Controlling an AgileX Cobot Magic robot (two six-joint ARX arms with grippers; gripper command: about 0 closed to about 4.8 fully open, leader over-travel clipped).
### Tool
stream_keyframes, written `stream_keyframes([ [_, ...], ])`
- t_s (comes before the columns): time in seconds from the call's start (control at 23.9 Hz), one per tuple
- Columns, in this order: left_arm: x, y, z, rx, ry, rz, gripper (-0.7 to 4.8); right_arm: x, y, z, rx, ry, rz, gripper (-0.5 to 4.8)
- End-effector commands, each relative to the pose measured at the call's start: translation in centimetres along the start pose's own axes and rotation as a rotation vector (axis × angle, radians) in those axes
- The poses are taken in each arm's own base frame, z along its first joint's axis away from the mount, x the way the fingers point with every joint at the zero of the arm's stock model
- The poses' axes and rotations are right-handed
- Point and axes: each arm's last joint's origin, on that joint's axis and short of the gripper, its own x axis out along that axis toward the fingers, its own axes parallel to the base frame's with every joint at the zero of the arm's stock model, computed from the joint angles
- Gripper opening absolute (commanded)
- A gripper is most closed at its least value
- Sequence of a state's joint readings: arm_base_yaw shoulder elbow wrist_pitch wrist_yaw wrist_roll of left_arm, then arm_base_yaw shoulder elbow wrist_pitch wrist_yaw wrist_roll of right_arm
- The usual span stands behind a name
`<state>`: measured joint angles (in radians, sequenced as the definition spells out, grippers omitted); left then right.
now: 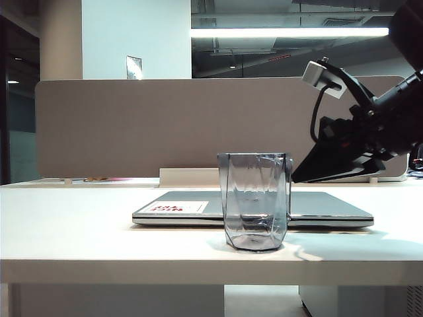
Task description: Pick up the water cup and place it on the left side of the laptop.
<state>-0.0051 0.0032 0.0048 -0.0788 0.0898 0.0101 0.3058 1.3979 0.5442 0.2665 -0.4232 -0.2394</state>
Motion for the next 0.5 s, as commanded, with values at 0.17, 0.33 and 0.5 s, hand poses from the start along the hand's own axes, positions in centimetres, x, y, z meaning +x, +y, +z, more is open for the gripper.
stream_keyframes([
  [0.17, 0.0, 0.0, 0.3, 0.002, -0.019, 0.0, -0.06, 1.0, -0.3, 0.0, -0.013, -0.042, -0.002, 1.93],
  [0.33, 0.0, 0.0, 0.3, 0.002, -0.019, 0.0, -0.06, 1.4, -0.5, 0.1, -0.008, -0.072, -0.009, 1.88],
  [0.5, 0.0, 0.0, 0.3, 0.002, -0.019, 0.0, -0.06, 1.7, -0.7, 0.2, 0.013, -0.106, -0.016, 1.88],
])
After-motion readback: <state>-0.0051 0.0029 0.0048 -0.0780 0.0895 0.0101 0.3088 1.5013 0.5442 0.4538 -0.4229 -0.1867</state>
